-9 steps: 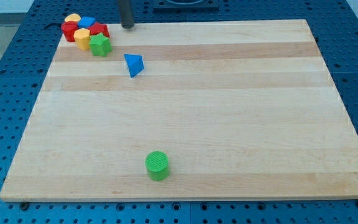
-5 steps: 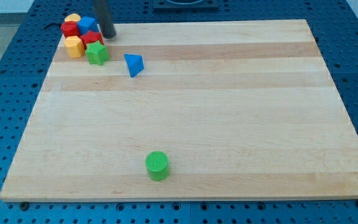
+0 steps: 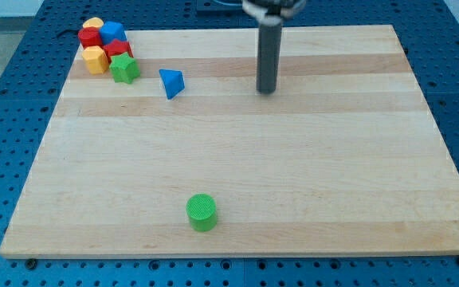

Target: Move your arm towards the center left of the board

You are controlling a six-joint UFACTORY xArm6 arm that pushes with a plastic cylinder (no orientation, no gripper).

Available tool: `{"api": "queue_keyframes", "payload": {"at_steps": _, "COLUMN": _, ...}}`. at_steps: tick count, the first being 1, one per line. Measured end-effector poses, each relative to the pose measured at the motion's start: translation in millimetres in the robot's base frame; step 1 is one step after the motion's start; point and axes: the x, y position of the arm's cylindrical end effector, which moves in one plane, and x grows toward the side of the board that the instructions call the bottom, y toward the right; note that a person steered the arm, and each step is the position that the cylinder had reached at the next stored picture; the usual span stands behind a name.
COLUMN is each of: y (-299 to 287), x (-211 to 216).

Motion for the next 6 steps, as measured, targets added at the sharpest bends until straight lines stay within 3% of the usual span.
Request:
{"api": "queue_keyframes", "payload": {"at_steps": 1, "y": -99, "x": 54}}
{"api": "queue_keyframes", "payload": {"at_steps": 2, "y": -237, "x": 45}}
{"api": "queue_keyframes", "payload": {"at_steps": 3, "y": -333, "x": 11}}
{"api": "queue_keyframes", "payload": {"at_steps": 6, "y": -333, "x": -31}}
